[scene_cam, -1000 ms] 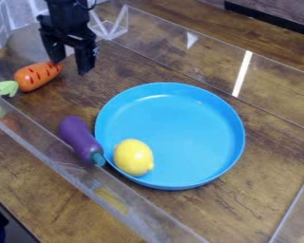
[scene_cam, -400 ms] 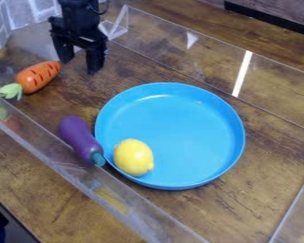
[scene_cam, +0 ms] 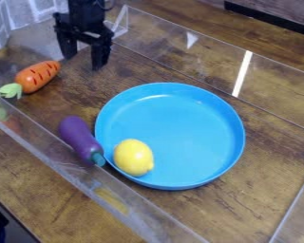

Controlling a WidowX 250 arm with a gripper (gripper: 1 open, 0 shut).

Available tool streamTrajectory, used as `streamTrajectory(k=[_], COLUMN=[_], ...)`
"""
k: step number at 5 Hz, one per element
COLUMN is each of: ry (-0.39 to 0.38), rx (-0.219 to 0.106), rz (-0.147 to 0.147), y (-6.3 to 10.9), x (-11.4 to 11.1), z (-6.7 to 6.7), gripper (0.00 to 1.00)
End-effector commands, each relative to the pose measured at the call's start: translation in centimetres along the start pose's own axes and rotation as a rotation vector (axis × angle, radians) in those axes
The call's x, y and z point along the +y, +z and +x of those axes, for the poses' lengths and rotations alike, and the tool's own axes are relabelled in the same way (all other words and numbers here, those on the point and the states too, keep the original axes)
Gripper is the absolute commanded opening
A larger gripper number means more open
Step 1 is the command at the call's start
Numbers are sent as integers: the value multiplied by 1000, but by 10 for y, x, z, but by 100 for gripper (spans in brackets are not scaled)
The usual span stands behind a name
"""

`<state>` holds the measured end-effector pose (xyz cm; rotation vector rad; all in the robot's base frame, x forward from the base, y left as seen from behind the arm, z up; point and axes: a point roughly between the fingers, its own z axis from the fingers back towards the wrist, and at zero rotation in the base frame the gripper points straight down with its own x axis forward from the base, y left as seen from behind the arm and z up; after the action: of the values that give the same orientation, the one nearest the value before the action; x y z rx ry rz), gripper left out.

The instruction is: Remove the purple eggplant from the blue tray and put it on the table

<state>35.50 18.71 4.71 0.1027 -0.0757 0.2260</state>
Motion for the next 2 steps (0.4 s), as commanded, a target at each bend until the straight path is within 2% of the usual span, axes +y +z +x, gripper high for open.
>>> streamTrajectory(k=[1, 2], ry=[16, 34], rx=[-46, -33], rz=[20, 20], y=[8, -2], x=[-2, -5], z=[17, 20], gripper=[100, 100])
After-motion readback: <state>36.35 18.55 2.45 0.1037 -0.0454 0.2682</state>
